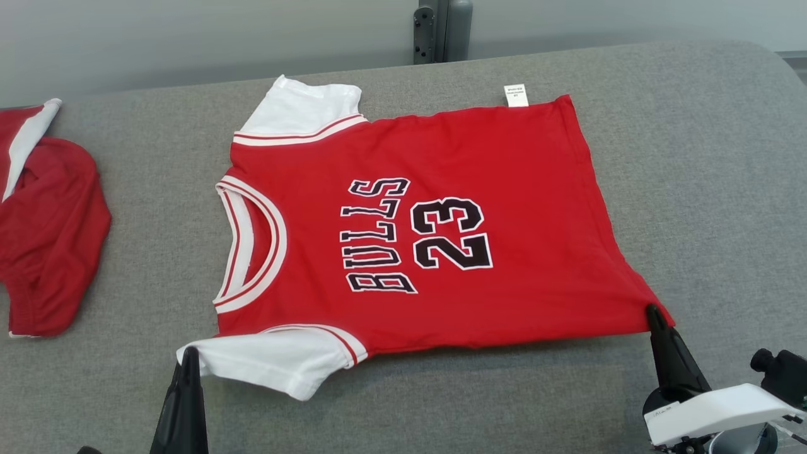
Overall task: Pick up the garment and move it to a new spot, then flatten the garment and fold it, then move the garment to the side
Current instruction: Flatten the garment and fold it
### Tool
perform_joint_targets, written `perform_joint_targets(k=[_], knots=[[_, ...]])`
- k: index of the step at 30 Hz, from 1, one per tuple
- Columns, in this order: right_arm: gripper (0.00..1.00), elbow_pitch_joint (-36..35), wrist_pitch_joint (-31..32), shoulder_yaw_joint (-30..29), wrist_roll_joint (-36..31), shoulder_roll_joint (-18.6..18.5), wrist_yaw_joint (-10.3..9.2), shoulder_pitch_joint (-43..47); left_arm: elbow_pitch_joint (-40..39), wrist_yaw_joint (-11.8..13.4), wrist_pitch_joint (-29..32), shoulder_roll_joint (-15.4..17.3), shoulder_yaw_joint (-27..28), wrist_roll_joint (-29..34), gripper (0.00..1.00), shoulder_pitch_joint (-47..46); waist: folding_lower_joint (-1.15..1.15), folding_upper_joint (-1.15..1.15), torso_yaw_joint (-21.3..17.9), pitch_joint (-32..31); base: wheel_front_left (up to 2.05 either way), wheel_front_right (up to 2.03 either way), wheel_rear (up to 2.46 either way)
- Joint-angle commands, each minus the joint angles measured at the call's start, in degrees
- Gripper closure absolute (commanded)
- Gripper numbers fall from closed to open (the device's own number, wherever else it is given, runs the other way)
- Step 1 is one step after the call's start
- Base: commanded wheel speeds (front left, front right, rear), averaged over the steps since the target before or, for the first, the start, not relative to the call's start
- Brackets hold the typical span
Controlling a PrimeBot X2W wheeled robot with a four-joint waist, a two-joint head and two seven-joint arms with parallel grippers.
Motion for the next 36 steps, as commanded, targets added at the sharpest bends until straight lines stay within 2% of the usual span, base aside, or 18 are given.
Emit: perform_joint_targets(k=[1, 10, 19, 26, 35, 36], knots=[[1.0, 1.29, 0.15, 0.14, 0.12, 0.24, 0.0, -1.22, 1.0, -0.16, -0.03, 0.03, -0.2, -0.19, 1.0, -1.81, 0.0, 0.0, 0.03, 0.4, 0.0, 0.0, 0.0], [1.0, 9.82, -2.24, 1.46, 0.82, 0.77, 0.0, -7.63, 7.79, -0.93, -0.17, 0.26, -2.69, 0.54, 1.0, -10.8, 0.0, 0.0, 0.96, 2.27, 0.0, 0.0, 0.0], [1.0, 18.32, -4.58, 1.89, 1.43, 0.65, 0.0, -18.1, 20.31, -1.49, -0.21, 1.81, -5.26, 2.51, 1.0, -28.05, 0.0, 0.0, 1.85, 6.2, 0.0, 0.0, 0.0], [1.0, 25.32, -6.76, 2.55, 0.63, 0.98, 0.0, -25.8, 30.12, -1.65, -1.32, 0.78, -5.87, 3.56, 1.0, -37.49, 0.0, 0.0, 1.58, 9.95, 0.0, 0.0, 0.0], [1.0, 29.54, -8.85, 4.39, 0.94, 1.68, 0.02, -29.85, 37.14, -1.73, -1.58, -0.19, -6.29, 4.4, 1.0, -44.46, 0.0, 0.0, 0.62, 11.89, 0.0, 0.0, 0.0], [0.9, 29.8, -9.08, 4.53, 1.02, 1.74, 0.02, -30.23, 37.76, -1.74, -1.58, -0.26, -6.25, 4.5, 1.0, -44.98, 0.0, 0.0, 0.52, 12.0, 0.0, 0.0, 0.0]])
